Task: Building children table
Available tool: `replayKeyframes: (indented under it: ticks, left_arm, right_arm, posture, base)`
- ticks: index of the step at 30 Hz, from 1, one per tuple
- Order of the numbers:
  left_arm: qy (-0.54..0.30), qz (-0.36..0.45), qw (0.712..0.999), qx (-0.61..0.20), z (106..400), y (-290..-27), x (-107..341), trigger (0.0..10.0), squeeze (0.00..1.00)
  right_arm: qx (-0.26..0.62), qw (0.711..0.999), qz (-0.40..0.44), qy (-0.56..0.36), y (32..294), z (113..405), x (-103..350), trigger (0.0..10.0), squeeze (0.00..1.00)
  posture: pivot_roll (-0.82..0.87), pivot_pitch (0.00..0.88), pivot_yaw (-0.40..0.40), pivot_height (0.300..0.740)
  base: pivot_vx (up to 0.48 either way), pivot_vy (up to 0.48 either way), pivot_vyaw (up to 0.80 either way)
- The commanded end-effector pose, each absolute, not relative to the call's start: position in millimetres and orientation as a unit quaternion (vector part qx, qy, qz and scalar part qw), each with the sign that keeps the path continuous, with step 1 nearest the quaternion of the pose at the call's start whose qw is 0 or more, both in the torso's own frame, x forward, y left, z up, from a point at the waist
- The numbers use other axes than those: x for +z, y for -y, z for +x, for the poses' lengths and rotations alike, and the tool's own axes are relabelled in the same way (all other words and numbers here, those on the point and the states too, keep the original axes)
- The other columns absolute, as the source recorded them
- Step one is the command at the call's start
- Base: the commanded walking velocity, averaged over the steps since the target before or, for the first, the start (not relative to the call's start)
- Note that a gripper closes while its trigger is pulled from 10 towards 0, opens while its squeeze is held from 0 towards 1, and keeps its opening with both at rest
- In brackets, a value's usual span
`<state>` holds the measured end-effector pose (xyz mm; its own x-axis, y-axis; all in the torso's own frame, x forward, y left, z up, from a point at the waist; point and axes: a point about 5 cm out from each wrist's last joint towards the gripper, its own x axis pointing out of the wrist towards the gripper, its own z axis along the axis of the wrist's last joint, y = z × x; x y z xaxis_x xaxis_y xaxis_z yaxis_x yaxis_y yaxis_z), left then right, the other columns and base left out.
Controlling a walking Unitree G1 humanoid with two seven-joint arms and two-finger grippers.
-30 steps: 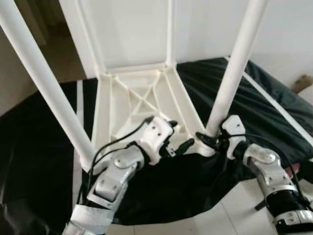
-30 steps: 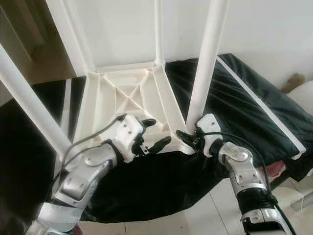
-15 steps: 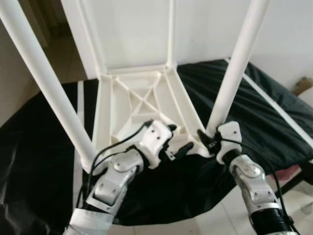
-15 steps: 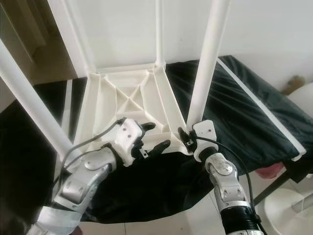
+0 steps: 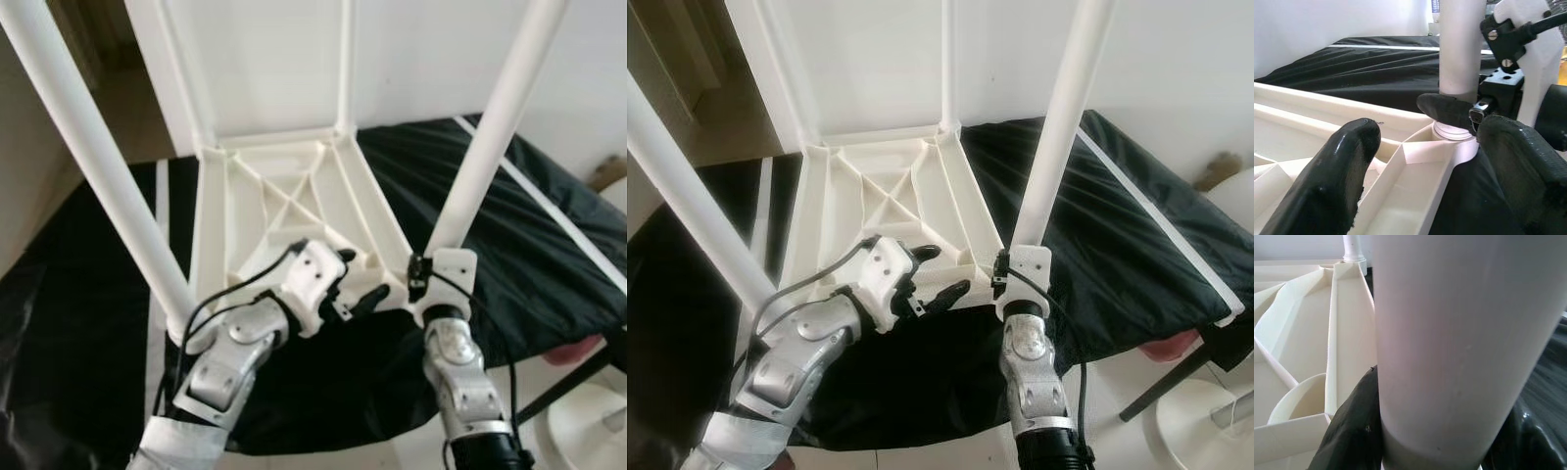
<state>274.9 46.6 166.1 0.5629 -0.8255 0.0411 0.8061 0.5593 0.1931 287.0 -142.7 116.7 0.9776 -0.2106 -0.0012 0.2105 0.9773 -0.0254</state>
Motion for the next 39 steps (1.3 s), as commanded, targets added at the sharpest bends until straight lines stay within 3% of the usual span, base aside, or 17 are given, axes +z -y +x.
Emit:
replayKeyframes:
  ticks: [1,16,17,32,33,34,39]
  left_arm:
    - [0.074,0.081,0.874,-0.474,274.6,-47.0,171.8,10.0,0.0]
    - [0.083,0.081,0.873,-0.475,275.0,-44.1,172.8,10.0,0.0]
    - [0.086,0.084,0.875,-0.469,276.5,-44.6,173.5,10.0,0.0]
    - [0.102,0.1,0.884,-0.446,281.9,-43.2,176.7,10.0,0.0]
    - [0.102,0.099,0.883,-0.447,281.6,-42.8,176.5,10.0,0.0]
    - [0.101,0.099,0.883,-0.448,281.4,-42.4,176.2,10.0,0.0]
    - [0.097,0.099,0.881,-0.452,282.6,-41.2,175.2,10.0,0.0]
  right_arm:
    - [-0.127,0.988,-0.024,-0.08,147.6,275.7,86.2,10.0,0.0]
    - [-0.107,0.992,-0.043,-0.044,152.4,281.3,98.0,10.0,0.0]
    - [-0.092,0.994,-0.041,-0.03,153.7,281.2,101.0,10.0,1.0]
    - [0.074,0.996,-0.032,0.028,178.0,278.0,117.7,10.0,1.0]
    - [0.087,0.995,-0.031,0.03,180.4,278.3,119.4,10.0,0.82]
    - [0.104,0.994,-0.029,0.033,184.6,279.4,122.0,10.0,0.0]
    - [0.185,0.982,-0.014,0.031,204.3,289.3,136.6,10.0,0.0]
  posture:
    - [-0.03,0.0,0.03,0.74]
    - [-0.04,0.0,0.019,0.74]
    - [-0.04,0.0,0.018,0.74]
    - [-0.04,0.0,0.018,0.74]
    - [-0.04,0.0,0.018,0.74]
    - [-0.04,0.0,0.018,0.74]
    - [-0.04,0.0,0.034,0.74]
  base:
    - [0.0,0.0,0.0]
    - [0.0,0.0,0.0]
    - [0.0,0.0,0.0]
    - [0.0,0.0,0.0]
    - [0.0,0.0,0.0]
    - [0.0,0.0,0.0]
    - [0.0,0.0,0.0]
